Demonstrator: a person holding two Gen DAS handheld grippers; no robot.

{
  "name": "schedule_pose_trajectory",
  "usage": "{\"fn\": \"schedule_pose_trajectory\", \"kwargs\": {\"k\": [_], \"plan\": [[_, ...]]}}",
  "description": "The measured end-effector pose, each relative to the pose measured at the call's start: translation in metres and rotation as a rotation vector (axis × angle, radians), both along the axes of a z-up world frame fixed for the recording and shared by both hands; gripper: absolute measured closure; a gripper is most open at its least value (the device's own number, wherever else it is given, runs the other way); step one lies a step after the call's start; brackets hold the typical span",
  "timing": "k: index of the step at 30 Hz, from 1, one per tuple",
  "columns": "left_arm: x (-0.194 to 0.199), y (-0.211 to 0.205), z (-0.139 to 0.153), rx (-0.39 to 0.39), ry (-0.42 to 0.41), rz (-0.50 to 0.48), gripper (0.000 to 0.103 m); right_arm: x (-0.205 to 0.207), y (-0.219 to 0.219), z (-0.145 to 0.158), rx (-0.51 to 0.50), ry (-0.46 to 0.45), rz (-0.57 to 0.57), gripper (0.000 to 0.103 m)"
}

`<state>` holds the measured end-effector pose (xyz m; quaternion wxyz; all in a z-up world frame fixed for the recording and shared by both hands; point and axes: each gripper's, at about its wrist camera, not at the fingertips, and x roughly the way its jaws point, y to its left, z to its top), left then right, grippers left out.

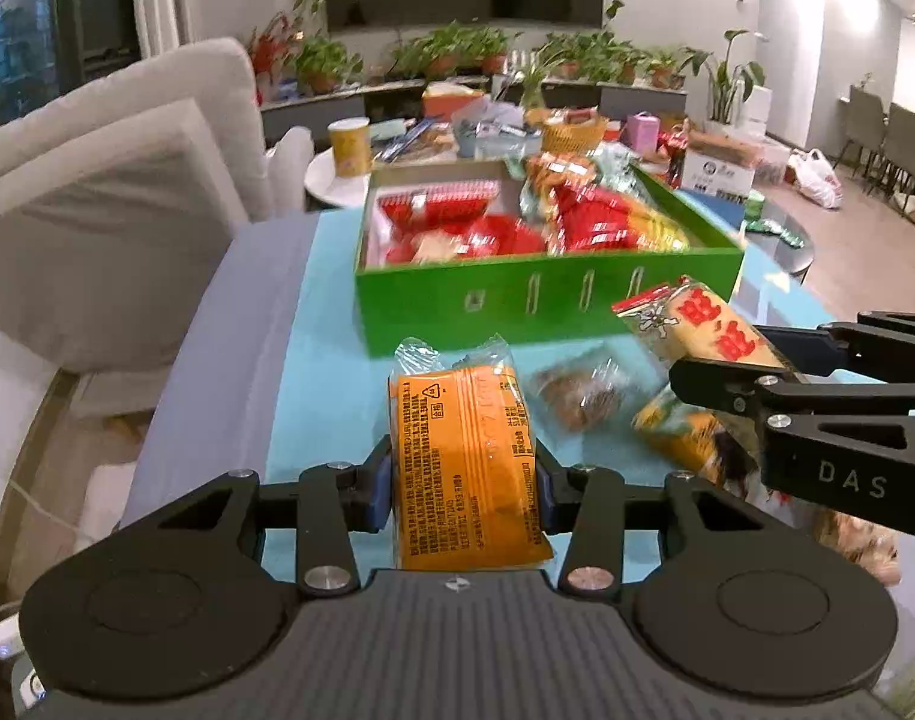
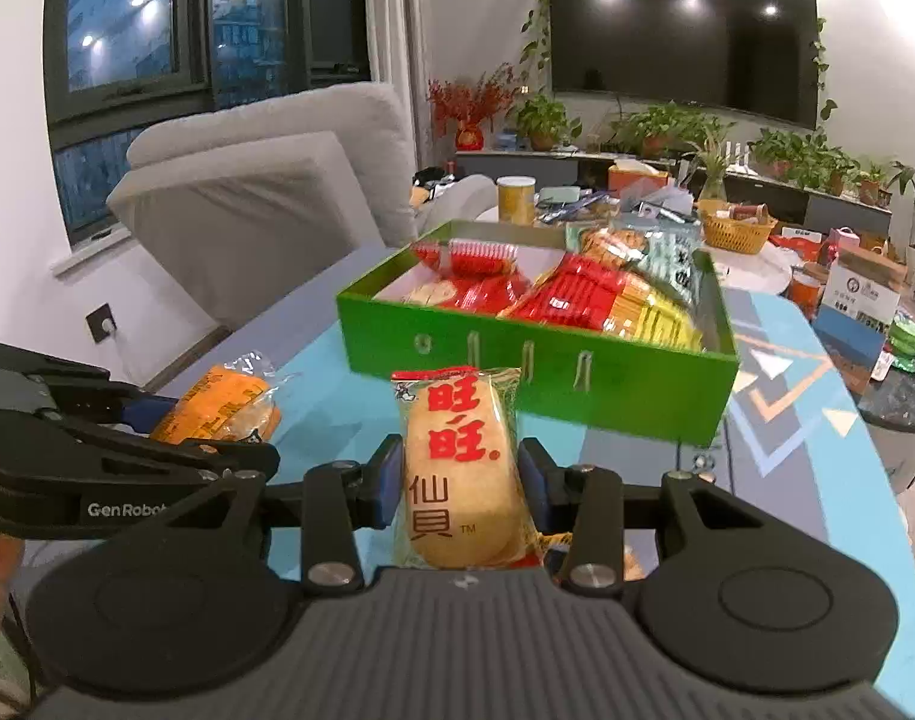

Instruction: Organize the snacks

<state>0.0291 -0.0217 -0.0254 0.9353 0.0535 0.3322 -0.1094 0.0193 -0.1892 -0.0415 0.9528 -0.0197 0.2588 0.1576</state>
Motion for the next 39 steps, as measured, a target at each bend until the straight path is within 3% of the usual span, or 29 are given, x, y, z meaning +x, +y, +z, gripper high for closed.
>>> {"fn": "schedule_pose_trajectory", "kwargs": {"k": [11,16,24,39], "plan": [[0.044,-0.024,0.035,-0.031,-0.079,-0.039,0.063,0.042,-0.020,0.029,0.019,-0.049,-0.054,0.065],[0.073,-0.026,0.046,-0.022,-0.112,-0.027,0.063,0.070,-0.026,0.037,0.074,-0.031,-0.069,0.065],[0.125,-0.032,0.049,-0.008,-0.148,-0.022,0.063,0.114,-0.021,0.039,0.082,-0.013,-0.075,0.065],[0.221,-0.030,0.028,-0.034,-0.072,-0.006,0.063,0.175,-0.013,0.030,0.101,0.036,-0.104,0.065]]}}
